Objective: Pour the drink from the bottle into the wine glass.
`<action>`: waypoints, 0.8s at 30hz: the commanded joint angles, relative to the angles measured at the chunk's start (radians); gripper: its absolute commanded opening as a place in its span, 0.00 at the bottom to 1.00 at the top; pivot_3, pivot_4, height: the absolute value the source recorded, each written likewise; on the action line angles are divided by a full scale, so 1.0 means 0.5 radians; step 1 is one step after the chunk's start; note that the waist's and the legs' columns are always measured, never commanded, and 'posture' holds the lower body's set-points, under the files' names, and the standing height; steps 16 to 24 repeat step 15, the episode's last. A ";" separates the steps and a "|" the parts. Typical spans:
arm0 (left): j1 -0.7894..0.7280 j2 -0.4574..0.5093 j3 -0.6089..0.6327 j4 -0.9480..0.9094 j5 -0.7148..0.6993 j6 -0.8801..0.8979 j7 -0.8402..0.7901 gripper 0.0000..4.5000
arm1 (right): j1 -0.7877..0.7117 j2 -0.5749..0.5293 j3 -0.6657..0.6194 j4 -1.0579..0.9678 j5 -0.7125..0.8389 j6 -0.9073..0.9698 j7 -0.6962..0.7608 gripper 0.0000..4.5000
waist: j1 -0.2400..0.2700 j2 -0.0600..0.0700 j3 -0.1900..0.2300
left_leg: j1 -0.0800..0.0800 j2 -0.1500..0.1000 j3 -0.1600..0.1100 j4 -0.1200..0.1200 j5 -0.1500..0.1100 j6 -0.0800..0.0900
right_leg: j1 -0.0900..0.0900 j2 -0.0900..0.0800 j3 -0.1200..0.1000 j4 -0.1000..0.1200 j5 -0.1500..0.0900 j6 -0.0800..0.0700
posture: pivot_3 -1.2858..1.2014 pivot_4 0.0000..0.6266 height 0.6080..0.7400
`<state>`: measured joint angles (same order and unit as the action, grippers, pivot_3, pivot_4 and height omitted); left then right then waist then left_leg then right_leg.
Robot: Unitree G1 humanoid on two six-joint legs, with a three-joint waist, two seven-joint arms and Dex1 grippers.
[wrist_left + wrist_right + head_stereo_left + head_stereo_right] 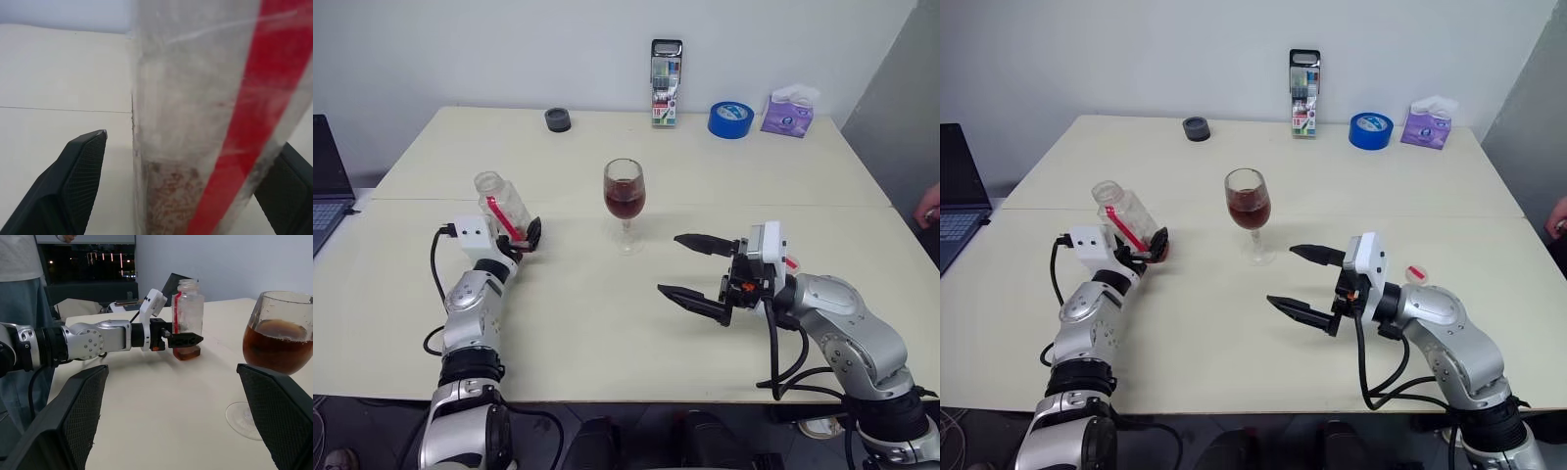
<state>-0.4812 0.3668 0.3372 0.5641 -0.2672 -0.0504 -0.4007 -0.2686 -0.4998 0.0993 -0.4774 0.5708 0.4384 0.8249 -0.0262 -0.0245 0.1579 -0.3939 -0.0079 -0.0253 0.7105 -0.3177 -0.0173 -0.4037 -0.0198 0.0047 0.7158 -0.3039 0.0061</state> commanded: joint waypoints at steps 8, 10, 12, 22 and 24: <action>0.621 -0.043 -0.098 -0.908 0.025 0.409 0.200 0.99 | 0.332 -0.023 -0.121 0.130 -0.420 0.009 -0.471 1.00 | 0.001 -0.001 -0.001 | 0.000 0.001 0.001 -0.003 0.000 0.000 | 0.000 -0.001 0.002 -0.003 0.000 0.000 | 0.52 0.24 1.00; 0.932 -0.090 -0.118 -1.313 0.017 0.567 0.273 0.99 | 0.411 0.057 -0.164 0.157 -0.531 0.155 -0.751 1.00 | -0.005 0.000 -0.001 | 0.000 0.001 0.003 -0.004 0.000 -0.001 | -0.001 -0.001 0.005 -0.003 0.000 0.000 | 0.52 0.24 1.00; 1.180 -0.147 -0.114 -1.627 0.001 0.693 0.349 0.99 | 0.452 0.150 -0.176 0.142 -0.586 0.292 -0.940 1.00 | -0.007 0.000 -0.001 | 0.001 0.002 0.006 -0.008 0.000 -0.001 | -0.002 -0.001 0.009 -0.003 0.000 0.000 | 0.52 0.24 1.00; 1.525 -0.259 -0.119 -2.086 -0.036 0.879 0.472 0.99 | 0.485 0.274 -0.199 0.154 -0.727 0.348 -1.185 1.00 | -0.007 0.001 -0.001 | 0.007 0.002 0.006 -0.017 0.000 -0.001 | -0.001 -0.001 0.009 -0.003 0.000 0.000 | 0.52 0.24 1.00; 1.525 -0.259 -0.119 -2.086 -0.036 0.879 0.472 0.99 | 0.485 0.274 -0.199 0.154 -0.727 0.348 -1.185 1.00 | -0.007 0.001 -0.001 | 0.007 0.002 0.006 -0.017 0.000 -0.001 | -0.001 -0.001 0.009 -0.003 0.000 0.000 | 0.52 0.24 1.00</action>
